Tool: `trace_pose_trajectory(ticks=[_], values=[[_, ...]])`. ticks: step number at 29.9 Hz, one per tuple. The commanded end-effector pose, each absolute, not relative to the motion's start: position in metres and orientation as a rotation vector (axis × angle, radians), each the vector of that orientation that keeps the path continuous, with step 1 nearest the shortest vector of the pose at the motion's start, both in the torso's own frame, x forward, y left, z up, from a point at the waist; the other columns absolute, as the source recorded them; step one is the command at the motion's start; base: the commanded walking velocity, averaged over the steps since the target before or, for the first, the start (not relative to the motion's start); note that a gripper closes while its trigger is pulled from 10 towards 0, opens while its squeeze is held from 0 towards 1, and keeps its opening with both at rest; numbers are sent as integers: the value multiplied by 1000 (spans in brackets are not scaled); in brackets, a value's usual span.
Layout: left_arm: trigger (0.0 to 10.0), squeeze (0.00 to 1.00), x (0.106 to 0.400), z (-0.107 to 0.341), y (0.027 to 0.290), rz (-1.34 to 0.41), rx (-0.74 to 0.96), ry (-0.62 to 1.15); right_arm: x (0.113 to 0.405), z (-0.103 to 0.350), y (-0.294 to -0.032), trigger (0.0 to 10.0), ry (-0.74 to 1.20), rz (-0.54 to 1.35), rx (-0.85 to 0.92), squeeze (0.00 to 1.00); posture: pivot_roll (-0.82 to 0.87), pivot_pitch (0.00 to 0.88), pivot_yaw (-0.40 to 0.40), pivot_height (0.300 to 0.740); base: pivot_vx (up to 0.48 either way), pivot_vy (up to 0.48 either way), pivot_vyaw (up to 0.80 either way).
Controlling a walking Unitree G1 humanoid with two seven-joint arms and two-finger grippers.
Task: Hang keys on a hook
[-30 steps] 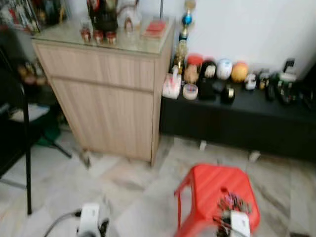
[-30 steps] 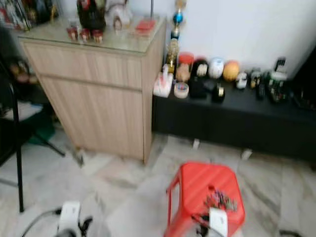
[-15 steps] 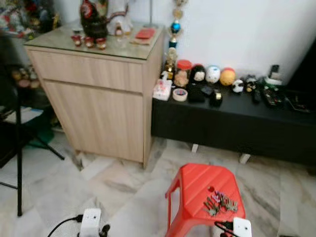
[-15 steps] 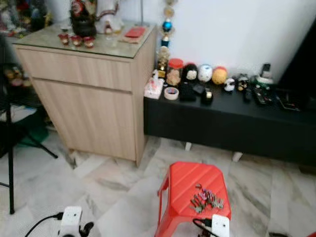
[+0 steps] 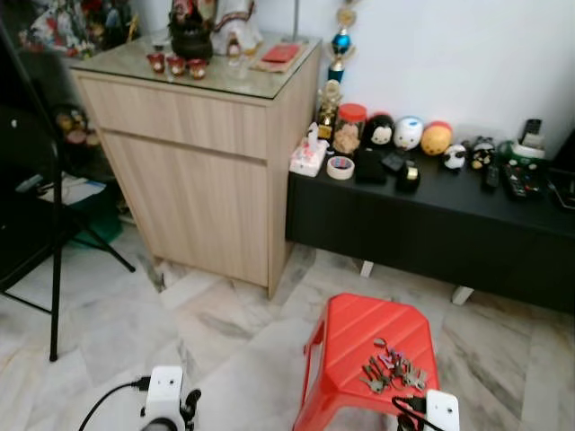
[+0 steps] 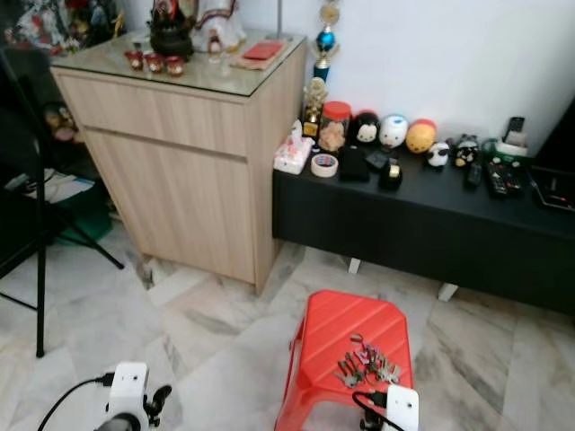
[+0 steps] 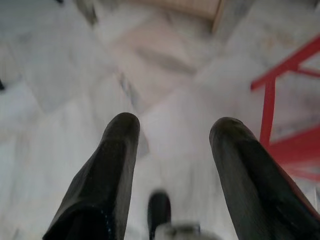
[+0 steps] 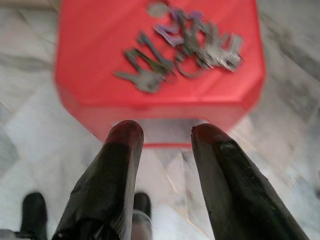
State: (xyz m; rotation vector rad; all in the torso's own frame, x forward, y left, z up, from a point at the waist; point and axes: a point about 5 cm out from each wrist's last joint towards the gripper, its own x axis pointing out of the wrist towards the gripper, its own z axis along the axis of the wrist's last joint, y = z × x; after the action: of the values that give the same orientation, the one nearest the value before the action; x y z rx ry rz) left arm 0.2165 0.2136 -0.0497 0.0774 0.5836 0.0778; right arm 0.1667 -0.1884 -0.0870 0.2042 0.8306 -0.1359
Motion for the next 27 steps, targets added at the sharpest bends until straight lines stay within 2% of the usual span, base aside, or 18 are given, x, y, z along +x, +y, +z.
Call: trace_pose_trajectory(ticks=[1, 2, 4, 6, 12, 16, 20, 21, 27], values=[[10000, 0, 235, -33, 208, 47, 85, 463, 169, -84, -191, 10000, 790, -153, 226, 1000, 101, 0, -124, 740, 0, 0, 0], [10000, 0, 239, -30, 208, 46, 84, 430, 169, -84, -192, 10000, 781, -151, 230, 1000, 100, 0, -126, 740, 0, 0, 0], [10000, 0, 244, -18, 211, 58, 88, 335, 235, -49, -173, 10000, 590, -73, 211, 1000, 95, 0, -130, 740, 0, 0, 0], [10000, 0, 246, -15, 212, 67, 78, 305, 247, -40, -169, 10000, 544, -60, 212, 1000, 96, 0, -133, 740, 0, 0, 0], [10000, 0, 246, -3, 204, 14, 91, 189, 250, -32, -170, 10000, 449, -52, 192, 1000, 105, 0, -140, 740, 0, 0, 0], [10000, 0, 232, 7, 201, -5, 98, 92, 243, -32, -176, 10000, 400, -36, 186, 1000, 114, 0, -151, 740, 0, 0, 0], [10000, 0, 228, 11, 202, 9, 102, 74, 236, -34, -183, 10000, 392, -73, 177, 976, 127, 0, -177, 740, 0, 0, 0], [10000, 0, 227, 14, 203, 27, 91, 57, 231, -35, -186, 10000, 380, -90, 187, 0, 134, 0, -184, 740, 0, 0, 0], [10000, 0, 230, 20, 199, 43, 74, 46, 225, -33, -175, 10000, 328, -72, 186, 0, 145, 0, -171, 740, 0, 0, 0]])
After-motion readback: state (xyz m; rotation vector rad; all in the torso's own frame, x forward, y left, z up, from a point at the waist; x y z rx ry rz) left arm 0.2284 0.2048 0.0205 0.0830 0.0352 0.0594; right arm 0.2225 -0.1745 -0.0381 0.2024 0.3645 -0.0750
